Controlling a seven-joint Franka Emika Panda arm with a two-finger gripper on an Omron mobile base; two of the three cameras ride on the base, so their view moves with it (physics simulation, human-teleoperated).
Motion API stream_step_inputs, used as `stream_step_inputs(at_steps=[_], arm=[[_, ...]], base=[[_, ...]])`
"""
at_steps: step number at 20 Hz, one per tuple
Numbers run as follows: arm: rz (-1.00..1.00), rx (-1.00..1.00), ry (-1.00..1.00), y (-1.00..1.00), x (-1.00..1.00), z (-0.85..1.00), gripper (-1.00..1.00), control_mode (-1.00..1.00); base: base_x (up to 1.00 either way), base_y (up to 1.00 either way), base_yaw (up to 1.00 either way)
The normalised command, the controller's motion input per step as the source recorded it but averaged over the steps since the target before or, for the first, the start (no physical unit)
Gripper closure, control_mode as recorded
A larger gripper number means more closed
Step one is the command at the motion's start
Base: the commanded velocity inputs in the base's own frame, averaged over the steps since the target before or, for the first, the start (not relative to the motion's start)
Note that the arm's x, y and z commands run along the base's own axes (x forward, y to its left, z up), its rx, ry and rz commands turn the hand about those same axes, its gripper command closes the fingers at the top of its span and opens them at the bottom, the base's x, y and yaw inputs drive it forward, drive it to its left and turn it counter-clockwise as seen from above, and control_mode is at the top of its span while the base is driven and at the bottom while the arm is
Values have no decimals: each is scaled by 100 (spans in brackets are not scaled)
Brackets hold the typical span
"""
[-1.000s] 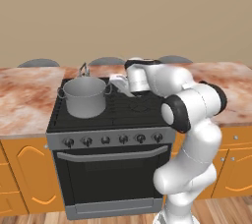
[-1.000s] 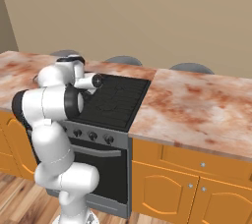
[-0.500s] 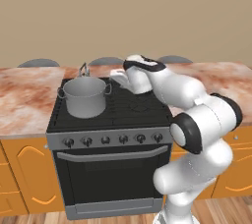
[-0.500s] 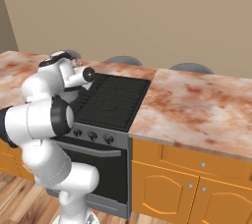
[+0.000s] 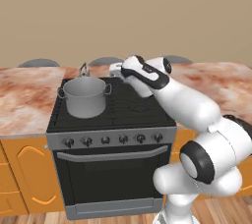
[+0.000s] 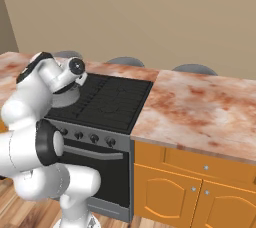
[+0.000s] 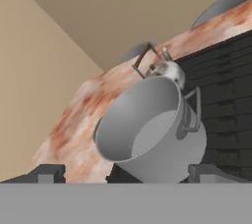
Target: Pick the kettle from the cabinet and place it on a stove burner. Then pick the pot from the counter and place it on another stove burner. Finally, turn both burners on.
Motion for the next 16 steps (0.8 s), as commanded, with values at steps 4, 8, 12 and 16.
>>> stream_step_inputs(at_steps=[4, 8, 12, 16], arm=[[-6, -8, 0, 0, -55, 32, -100, -100], [-8, -7, 0, 0, -56, 22, -100, -100], [-8, -8, 0, 0, -56, 21, -100, -100], [-9, -8, 0, 0, -55, 18, -100, -100]], base=[[0, 0, 0], [0, 0, 0], [0, 0, 0], [0, 0, 0]])
